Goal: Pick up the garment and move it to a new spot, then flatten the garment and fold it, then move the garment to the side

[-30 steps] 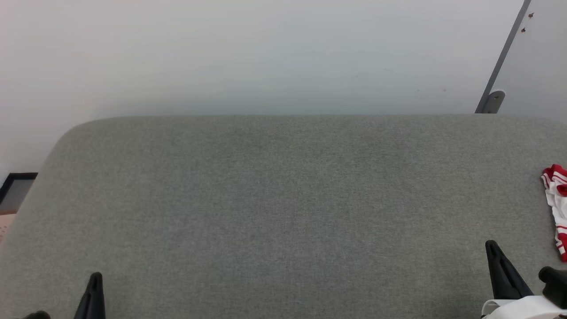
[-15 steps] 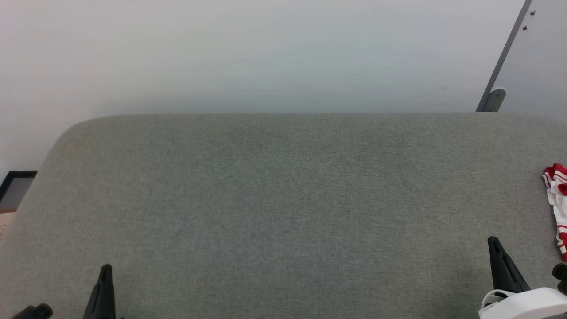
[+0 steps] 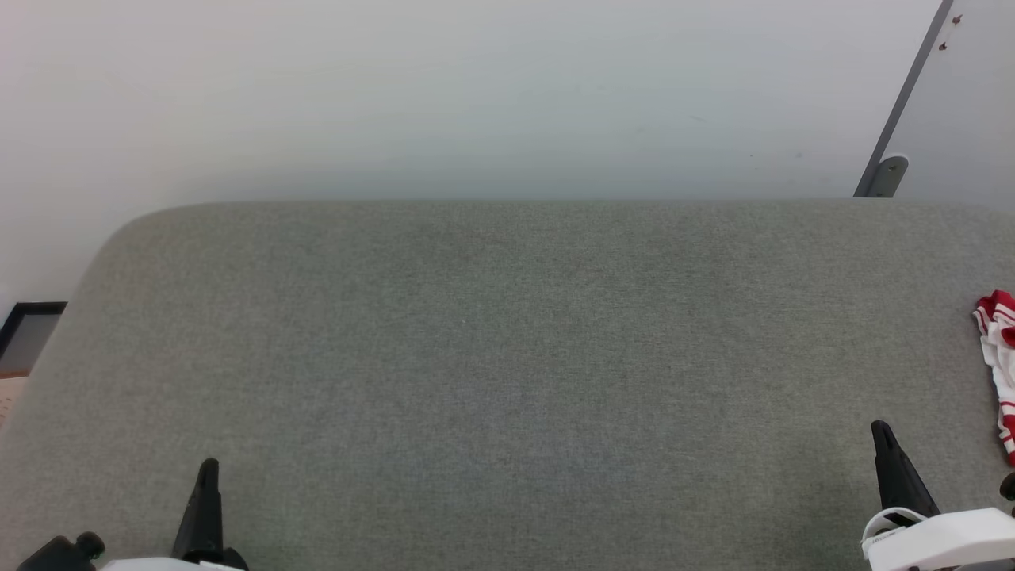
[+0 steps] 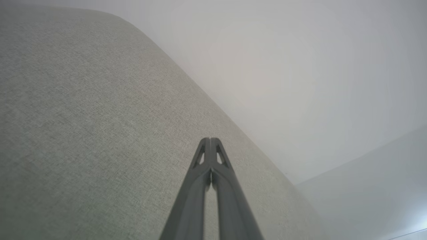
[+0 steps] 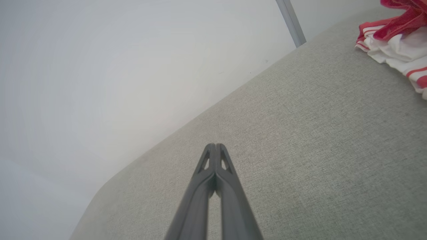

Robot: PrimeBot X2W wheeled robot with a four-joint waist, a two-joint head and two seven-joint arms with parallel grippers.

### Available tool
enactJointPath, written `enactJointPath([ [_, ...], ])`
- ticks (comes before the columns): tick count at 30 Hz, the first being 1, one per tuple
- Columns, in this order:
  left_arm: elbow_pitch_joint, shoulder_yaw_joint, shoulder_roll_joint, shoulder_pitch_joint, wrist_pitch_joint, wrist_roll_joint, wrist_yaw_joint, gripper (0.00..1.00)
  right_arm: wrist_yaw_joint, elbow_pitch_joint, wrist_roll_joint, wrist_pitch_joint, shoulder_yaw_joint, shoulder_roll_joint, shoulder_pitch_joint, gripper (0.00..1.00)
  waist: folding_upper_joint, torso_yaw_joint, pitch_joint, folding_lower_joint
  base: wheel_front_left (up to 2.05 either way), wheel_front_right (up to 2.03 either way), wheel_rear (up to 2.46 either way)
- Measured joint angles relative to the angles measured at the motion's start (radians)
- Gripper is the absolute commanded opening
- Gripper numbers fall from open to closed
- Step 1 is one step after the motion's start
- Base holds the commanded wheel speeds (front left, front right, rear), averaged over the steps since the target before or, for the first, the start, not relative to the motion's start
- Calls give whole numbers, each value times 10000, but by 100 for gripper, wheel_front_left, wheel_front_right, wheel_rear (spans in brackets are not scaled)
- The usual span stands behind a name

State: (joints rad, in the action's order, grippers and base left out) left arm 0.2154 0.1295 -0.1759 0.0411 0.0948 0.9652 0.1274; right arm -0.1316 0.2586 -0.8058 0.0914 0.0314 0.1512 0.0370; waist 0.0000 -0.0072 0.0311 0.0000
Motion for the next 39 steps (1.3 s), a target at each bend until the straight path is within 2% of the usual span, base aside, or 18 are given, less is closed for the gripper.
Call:
enactJointPath([
  [39, 167, -73, 683, -777, -1135, 3480, 0, 0, 2, -65, -4326, -1106, 453, -548, 357, 0, 0, 32, -153, 0, 0, 0, 0],
])
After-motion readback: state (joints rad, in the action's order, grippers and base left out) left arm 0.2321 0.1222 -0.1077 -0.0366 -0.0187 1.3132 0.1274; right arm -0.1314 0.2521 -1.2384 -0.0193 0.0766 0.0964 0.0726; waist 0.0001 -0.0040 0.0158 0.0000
